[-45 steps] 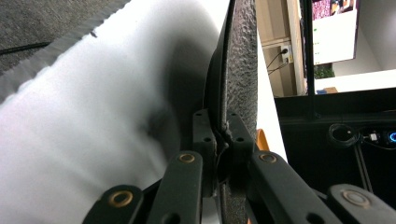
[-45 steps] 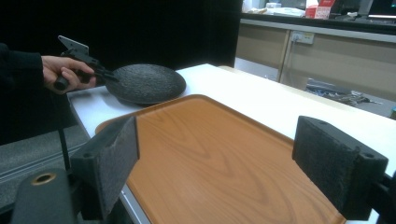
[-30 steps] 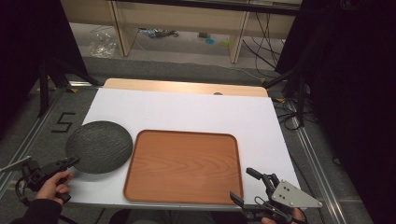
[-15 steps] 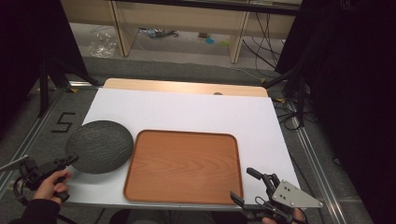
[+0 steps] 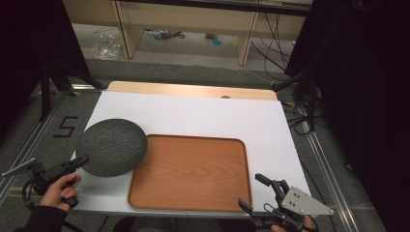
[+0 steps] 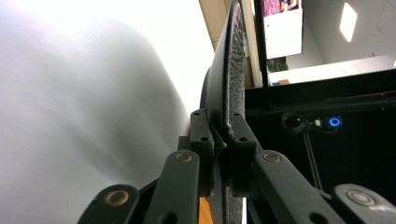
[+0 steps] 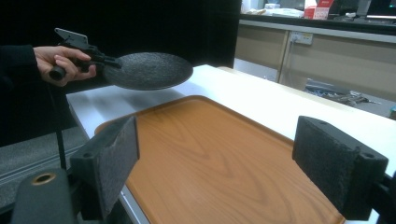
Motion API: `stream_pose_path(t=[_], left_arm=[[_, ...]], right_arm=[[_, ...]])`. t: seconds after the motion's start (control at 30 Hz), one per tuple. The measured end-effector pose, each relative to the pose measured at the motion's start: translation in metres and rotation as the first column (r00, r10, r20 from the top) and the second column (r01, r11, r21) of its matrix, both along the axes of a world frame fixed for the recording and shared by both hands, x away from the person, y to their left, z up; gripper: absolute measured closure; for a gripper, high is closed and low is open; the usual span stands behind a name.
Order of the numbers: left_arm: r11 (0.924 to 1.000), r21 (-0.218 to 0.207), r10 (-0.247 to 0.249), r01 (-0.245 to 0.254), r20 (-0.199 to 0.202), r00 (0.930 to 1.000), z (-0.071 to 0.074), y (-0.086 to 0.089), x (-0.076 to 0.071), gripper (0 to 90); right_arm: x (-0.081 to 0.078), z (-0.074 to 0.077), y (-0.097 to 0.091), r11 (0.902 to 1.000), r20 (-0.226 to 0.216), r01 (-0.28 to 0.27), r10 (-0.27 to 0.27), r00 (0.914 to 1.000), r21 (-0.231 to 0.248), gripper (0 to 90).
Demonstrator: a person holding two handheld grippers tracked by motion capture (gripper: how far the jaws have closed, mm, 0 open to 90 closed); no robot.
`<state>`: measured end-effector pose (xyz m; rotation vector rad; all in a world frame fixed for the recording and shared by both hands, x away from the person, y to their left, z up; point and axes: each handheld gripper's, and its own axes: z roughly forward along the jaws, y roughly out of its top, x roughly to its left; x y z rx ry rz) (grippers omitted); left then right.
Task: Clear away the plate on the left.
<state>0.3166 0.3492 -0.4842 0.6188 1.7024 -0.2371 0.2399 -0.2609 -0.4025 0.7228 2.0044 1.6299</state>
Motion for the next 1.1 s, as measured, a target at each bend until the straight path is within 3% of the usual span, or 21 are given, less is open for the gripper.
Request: stream_pose_path(t=[0.1, 0.23, 0.27, 0.3, 0.43, 0.6, 0.63, 0.73, 0.8, 0.9, 1.07, 1.1], left_arm=[[0.9993, -0.012, -0.036, 0.036, 0.008, 0.9993, 0.001, -0.009, 0.002, 82.9], [0.9952, 0.032, -0.092, 0.092, -0.004, 0.9957, 0.005, -0.026, 0.006, 83.1], [0.9931, 0.027, -0.114, 0.114, 0.011, 0.9934, 0.005, -0.03, 0.007, 83.1], [0.9913, 0.034, -0.127, 0.127, 0.0, 0.9919, 0.005, -0.034, 0.008, 82.6], [0.9848, 0.032, -0.17, 0.171, -0.008, 0.9853, 0.004, -0.055, 0.013, 82.3], [0.9715, 0.015, -0.237, 0.237, 0.0, 0.9716, 0.004, -0.079, 0.019, 82.7], [0.9658, 0.019, -0.259, 0.259, 0.006, 0.9659, 0.004, -0.084, 0.02, 82.7], [0.9588, 0.016, -0.284, 0.284, 0.003, 0.9589, 0.004, -0.096, 0.022, 82.6], [0.9503, 0.022, -0.311, 0.311, 0.002, 0.9505, 0.004, -0.105, 0.024, 82.5], [0.9447, 0.025, -0.327, 0.327, 0.002, 0.945, 0.005, -0.114, 0.025, 82.4], [0.9282, 0.051, -0.368, 0.369, -0.015, 0.9296, 0.004, -0.13, 0.027, 82.4], [0.9282, 0.051, -0.368, 0.369, -0.015, 0.9296, 0.004, -0.13, 0.027, 82.5]], right_arm=[[0.0, 0.0, -0.001, 1.0, -0.006, -0.005, 0.005, 1.0, -0.008, 15.9], [0.0, 0.001, -0.002, 0.9997, -0.022, -0.015, 0.014, 0.9997, -0.021, 15.9], [-0.001, 0.001, -0.001, 0.9997, -0.036, -0.019, 0.019, 0.9992, -0.016, 15.9], [0.0, 0.001, -0.002, 0.9997, -0.015, -0.014, 0.014, 0.9998, -0.019, 15.9], [0.0, 0.001, -0.002, 0.9998, -0.008, -0.015, 0.015, 0.9999, -0.015, 15.9], [0.0, 0.001, -0.002, 0.9997, -0.011, -0.019, 0.019, 0.9998, -0.013, 15.9], [0.0, 0.001, -0.002, 0.9998, -0.009, -0.018, 0.018, 0.9998, -0.01, 15.9], [0.001, 0.0, -0.001, 0.9998, 0.008, -0.021, 0.02, 0.9998, 0.005, 15.9], [0.001, 0.0, -0.001, 0.9998, 0.001, -0.019, 0.019, 0.9998, 0.007, 15.9], [0.001, 0.0, -0.001, 0.9998, 0.007, -0.021, 0.021, 0.9997, 0.005, 15.9], [0.0, 0.0, -0.001, 0.9998, 0.003, -0.021, 0.021, 0.9998, 0.007, 15.9], [0.0, 0.0, -0.001, 0.9997, 0.002, -0.021, 0.021, 0.9998, 0.007, 15.9]])
